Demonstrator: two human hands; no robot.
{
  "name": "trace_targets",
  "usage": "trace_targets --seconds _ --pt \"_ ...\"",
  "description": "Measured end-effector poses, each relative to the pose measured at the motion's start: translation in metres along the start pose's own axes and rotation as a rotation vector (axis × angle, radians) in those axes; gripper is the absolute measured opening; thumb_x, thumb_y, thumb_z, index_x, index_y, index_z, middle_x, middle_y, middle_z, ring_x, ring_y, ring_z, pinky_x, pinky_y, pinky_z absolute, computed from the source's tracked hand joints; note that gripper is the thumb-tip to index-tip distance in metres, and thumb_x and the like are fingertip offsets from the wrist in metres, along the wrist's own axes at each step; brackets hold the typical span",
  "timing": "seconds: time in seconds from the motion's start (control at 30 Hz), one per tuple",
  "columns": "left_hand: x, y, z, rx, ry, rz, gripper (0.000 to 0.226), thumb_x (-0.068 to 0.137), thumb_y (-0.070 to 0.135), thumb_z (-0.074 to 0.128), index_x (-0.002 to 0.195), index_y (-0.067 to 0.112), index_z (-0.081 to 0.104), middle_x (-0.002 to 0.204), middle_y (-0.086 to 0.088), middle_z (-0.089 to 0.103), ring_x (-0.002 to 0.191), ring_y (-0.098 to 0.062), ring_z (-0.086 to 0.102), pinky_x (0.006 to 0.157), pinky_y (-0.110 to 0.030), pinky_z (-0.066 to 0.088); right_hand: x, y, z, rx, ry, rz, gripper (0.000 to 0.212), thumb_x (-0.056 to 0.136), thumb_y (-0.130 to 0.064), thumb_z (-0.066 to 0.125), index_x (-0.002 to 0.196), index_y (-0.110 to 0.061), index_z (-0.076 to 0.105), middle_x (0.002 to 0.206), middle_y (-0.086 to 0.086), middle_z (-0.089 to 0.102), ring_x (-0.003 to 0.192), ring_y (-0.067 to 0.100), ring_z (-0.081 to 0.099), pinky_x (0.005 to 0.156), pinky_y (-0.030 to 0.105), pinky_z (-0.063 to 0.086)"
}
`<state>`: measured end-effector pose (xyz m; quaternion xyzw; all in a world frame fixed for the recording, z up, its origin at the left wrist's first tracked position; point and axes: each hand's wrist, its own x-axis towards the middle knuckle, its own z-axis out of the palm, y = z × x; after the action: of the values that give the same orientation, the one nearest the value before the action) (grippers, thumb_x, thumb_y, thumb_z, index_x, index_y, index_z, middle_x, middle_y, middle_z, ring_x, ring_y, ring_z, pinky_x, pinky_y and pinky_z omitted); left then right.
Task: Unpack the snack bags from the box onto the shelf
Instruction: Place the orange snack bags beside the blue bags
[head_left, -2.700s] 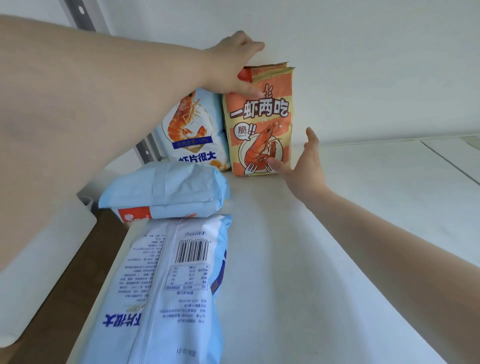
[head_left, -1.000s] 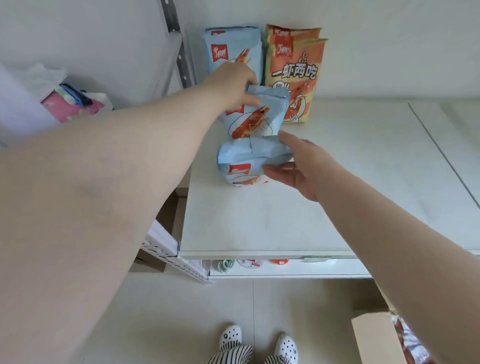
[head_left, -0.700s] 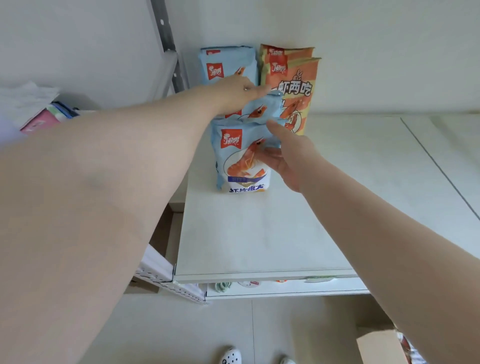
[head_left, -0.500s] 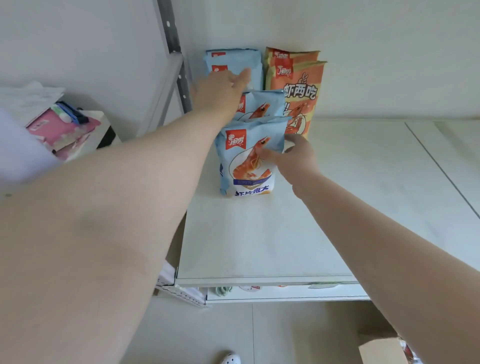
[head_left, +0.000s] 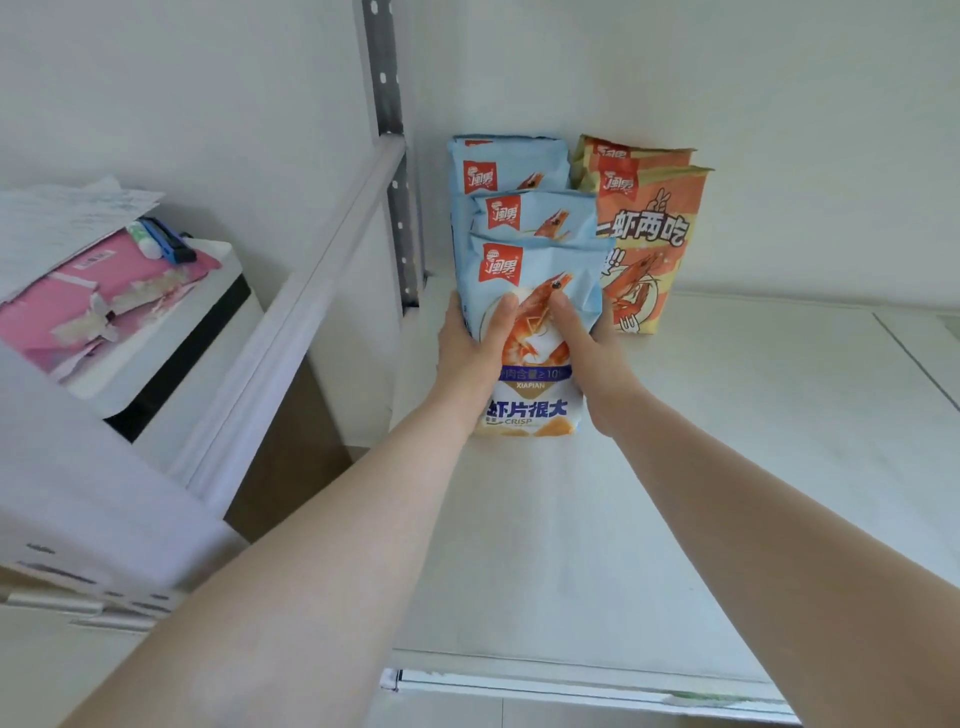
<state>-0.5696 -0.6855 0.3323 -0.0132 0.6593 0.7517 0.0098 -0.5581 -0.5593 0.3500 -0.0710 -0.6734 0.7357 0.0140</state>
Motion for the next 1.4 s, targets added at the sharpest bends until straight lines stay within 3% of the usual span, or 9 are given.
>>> trace_targets --seconds 0.17,0.3,0.47,0.6,0.77,0.93,1.1,1.27,1.4 --pt "0.001 -0.001 0.004 -0.069 0.019 0.07 0.064 0.077 0.068 0.058 0.13 0.034 0.048 0.115 0.006 0.069 0.094 -0.017 0.071 0.081 -0.039 0.059 0.001 0.006 0.008 0.086 -0.009 -0.039 0.03 0.096 -0.039 0.057 0.125 -0.031 0.054 0.113 -0.001 0.072 0.096 0.016 0.072 0.082 0.032 0.06" --pt "0.012 -0.005 -0.002 -0.093 0.065 0.104 0.064 0.079 0.07 0.055 0.129 0.03 0.052 0.115 0.005 0.069 0.095 -0.015 0.071 0.081 -0.037 0.059 0.012 0.01 0.016 0.022 -0.003 -0.063 0.043 0.096 -0.043 0.055 0.137 -0.031 0.047 0.121 -0.005 0.068 0.104 0.013 0.069 0.084 0.026 0.058" --pt "0.036 -0.011 -0.003 -0.056 0.066 0.109 0.044 0.091 0.058 0.047 0.123 0.03 0.056 0.112 0.003 0.07 0.095 -0.015 0.071 0.086 -0.039 0.058 0.03 0.023 0.022 0.011 0.02 -0.059 0.059 0.096 -0.05 0.052 0.148 -0.033 0.031 0.134 -0.005 0.059 0.111 0.01 0.063 0.089 0.025 0.056" --pt "0.038 -0.014 -0.003 -0.025 0.113 0.119 0.035 0.083 0.07 0.047 0.108 0.046 0.047 0.115 0.006 0.066 0.1 -0.016 0.068 0.085 -0.038 0.058 0.032 0.022 0.02 0.041 0.033 -0.099 0.057 0.097 -0.049 0.05 0.148 -0.032 0.032 0.136 -0.005 0.057 0.107 0.005 0.063 0.076 0.016 0.057" --pt "0.037 -0.013 -0.003 -0.028 0.128 0.1 0.044 0.078 0.071 0.05 0.11 0.041 0.045 0.114 0.004 0.066 0.096 -0.016 0.07 0.084 -0.043 0.058 0.034 0.015 0.018 -0.009 0.082 -0.112 0.047 0.096 -0.054 0.049 0.137 -0.031 0.048 0.118 -0.008 0.068 0.103 0.008 0.068 0.084 0.025 0.057" --pt "0.034 -0.009 0.002 0.003 0.237 0.227 0.049 0.068 0.078 0.052 0.105 0.048 0.049 0.113 0.009 0.066 0.099 -0.01 0.068 0.085 -0.037 0.058 0.033 0.011 0.018 -0.064 0.183 -0.245 0.057 0.093 -0.054 0.056 0.142 -0.028 0.042 0.137 -0.01 0.055 0.12 0.005 0.054 0.104 0.029 0.046" --pt "0.036 -0.008 0.009 0.038 0.255 0.213 0.053 0.066 0.08 0.051 0.108 0.049 0.05 0.109 0.014 0.068 0.096 -0.007 0.068 0.086 -0.037 0.057 0.041 -0.001 0.025 0.003 0.271 -0.321 0.034 0.092 -0.043 0.064 0.112 -0.016 0.067 0.104 -0.001 0.074 0.097 0.013 0.07 0.09 0.041 0.057" --pt "0.041 -0.011 0.006 0.063 0.266 0.214 0.053 0.065 0.081 0.053 0.104 0.044 0.058 0.105 0.013 0.07 0.094 -0.008 0.07 0.083 -0.039 0.058 0.045 -0.001 0.023 0.195 0.272 -0.222 0.028 0.09 -0.041 0.067 0.075 -0.018 0.068 0.081 0.005 0.074 0.084 0.027 0.073 0.084 0.049 0.059" --pt "0.042 -0.013 0.003 0.052 0.238 0.195 0.051 0.065 0.081 0.052 0.098 0.044 0.06 0.104 0.01 0.071 0.094 -0.011 0.07 0.084 -0.04 0.058 0.045 -0.001 0.022 0.183 0.264 -0.209 0.036 0.09 -0.048 0.064 0.087 -0.013 0.07 0.094 0.011 0.075 0.093 0.029 0.072 0.087 0.05 0.057"
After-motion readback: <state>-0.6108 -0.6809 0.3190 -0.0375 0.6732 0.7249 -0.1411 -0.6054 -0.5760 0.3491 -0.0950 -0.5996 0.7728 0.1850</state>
